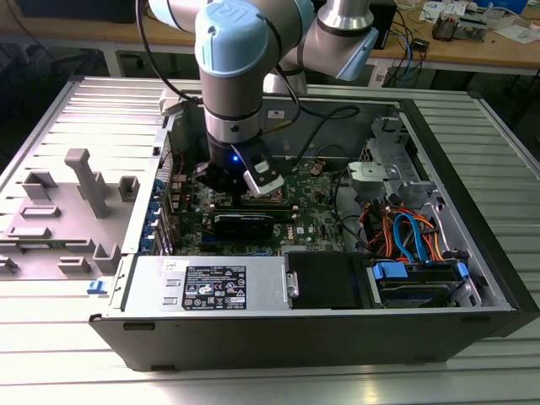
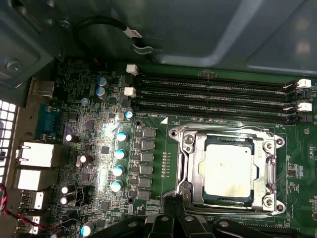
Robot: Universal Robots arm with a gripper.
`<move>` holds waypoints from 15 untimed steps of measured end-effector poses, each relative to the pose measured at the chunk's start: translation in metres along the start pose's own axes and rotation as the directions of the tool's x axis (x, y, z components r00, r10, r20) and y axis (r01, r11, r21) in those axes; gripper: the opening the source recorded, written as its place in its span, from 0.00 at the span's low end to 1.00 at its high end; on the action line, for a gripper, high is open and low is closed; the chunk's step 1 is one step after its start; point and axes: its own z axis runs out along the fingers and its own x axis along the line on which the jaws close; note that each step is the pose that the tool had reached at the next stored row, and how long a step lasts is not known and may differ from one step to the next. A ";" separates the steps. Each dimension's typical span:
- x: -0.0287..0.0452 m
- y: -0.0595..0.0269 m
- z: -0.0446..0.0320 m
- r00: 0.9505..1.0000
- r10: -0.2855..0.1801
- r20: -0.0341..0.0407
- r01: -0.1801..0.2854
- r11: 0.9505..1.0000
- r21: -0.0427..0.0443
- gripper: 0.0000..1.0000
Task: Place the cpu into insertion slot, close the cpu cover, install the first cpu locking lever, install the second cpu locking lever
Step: 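Install the second cpu locking lever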
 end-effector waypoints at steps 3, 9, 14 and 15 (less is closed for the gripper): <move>0.0004 -0.0001 0.0006 1.000 0.000 0.000 0.000 1.000 -0.001 0.11; 0.0016 -0.0001 0.0023 1.000 0.000 0.000 0.000 1.000 -0.005 0.11; 0.0022 0.0001 0.0029 1.000 0.000 0.000 0.000 1.000 -0.006 0.11; 0.0025 0.0001 0.0034 1.000 0.000 0.000 0.000 1.000 -0.006 0.11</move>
